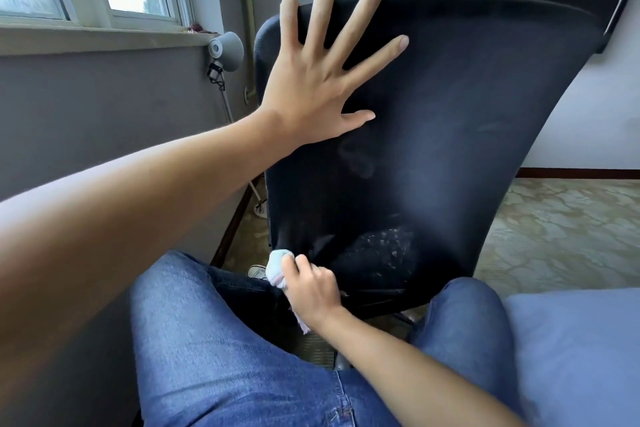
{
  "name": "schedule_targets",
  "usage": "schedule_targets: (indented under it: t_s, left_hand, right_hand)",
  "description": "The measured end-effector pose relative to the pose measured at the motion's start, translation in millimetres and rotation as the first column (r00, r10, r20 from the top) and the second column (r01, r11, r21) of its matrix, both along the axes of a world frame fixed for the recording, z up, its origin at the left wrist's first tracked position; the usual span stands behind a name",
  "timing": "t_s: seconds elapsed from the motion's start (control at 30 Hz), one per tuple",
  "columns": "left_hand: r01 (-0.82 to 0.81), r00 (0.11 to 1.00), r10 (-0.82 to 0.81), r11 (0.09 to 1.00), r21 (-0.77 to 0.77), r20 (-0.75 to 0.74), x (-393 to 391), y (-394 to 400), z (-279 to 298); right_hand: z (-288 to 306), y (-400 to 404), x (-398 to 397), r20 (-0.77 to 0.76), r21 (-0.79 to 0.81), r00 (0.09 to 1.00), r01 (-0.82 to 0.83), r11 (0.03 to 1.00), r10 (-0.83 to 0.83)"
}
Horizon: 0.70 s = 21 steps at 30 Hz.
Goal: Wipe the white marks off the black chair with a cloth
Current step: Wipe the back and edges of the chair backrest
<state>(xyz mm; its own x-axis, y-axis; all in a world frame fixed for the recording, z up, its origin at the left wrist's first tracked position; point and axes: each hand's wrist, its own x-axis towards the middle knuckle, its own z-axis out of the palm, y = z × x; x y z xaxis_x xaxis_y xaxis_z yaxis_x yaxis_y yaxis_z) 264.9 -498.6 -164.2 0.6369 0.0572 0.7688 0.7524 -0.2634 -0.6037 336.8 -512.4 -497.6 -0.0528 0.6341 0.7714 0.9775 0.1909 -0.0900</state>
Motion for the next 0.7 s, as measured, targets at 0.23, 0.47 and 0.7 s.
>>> schedule_targets:
  t_s: [0.23, 0.47, 0.7]
  left_hand:
    - [0.001, 1.000, -0.001, 1.000, -0.007, 0.015, -7.7, 6.7, -0.9]
    - [0.007, 1.000, -0.007, 1.000, -0.029, -0.003, 0.5, 3.5, 0.3]
    - [-0.014, 0.998, 0.020, 0.996, -0.085, 0.064, -1.4, 2.1, -17.4]
  right_hand:
    - [41.5, 2.1, 76.9, 0.316, 0.238, 0.947, -0.018, 0.971, -0.060]
    - [17.8, -1.1, 56.5, 0.041, 0.182, 0.997, 0.061, 0.981, -0.069]
    - [5.0, 7.2, 56.3, 0.232, 0.145, 0.972, -0.001, 0.989, -0.033]
